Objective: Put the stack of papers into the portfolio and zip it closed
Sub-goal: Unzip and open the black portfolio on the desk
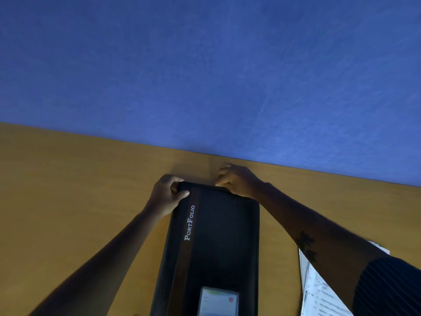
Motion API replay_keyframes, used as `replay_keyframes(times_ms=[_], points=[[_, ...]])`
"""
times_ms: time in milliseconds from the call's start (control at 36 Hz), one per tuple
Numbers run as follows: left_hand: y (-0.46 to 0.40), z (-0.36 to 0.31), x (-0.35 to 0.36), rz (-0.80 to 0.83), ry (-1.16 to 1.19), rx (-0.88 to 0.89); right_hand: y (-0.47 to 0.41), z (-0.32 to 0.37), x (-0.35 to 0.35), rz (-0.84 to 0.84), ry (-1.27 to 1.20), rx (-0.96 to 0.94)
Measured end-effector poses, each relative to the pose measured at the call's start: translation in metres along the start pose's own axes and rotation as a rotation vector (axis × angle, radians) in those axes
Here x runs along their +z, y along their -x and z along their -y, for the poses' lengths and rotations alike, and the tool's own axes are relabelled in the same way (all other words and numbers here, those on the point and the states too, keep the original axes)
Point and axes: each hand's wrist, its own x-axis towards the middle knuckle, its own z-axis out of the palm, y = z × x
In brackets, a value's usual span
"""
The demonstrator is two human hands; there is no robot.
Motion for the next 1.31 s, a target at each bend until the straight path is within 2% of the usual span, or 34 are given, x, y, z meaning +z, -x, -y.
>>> replay_keyframes(times_ms=[167,278,528,639,750,861,944,1083,1306], points=[[-0.004,0.002,0.0,0.041,-0.036,-0.033,0.035,-0.021,-0.009,0.003,0.051,0.025],[-0.007,0.001,0.0,0.071,-0.073,-0.117,0.057,-0.034,-0.013,-0.011,0.052,0.064],[-0.024,-0.039,-0.002,0.241,-0.519,-0.327,0.092,-0.049,-0.017,-0.068,0.05,0.115],[-0.024,-0.062,0.016,0.344,-0.526,-0.242,0.096,-0.051,-0.015,-0.086,0.04,0.108],[-0.021,-0.077,0.057,0.373,-0.484,-0.153,0.096,-0.047,-0.015,-0.121,0.022,0.1],[-0.017,-0.093,0.1,0.343,-0.464,-0.065,0.101,-0.042,-0.014,-0.172,0.018,0.128],[-0.015,-0.097,0.115,0.263,-0.43,-0.028,0.1,-0.036,-0.011,-0.207,0.009,0.14],[-0.014,-0.098,0.12,0.202,-0.377,-0.044,0.112,-0.036,-0.005,-0.261,0.029,0.175],[-0.014,-0.1,0.122,0.2,-0.4,-0.049,0.151,-0.024,0.016,-0.367,0.007,0.229]])
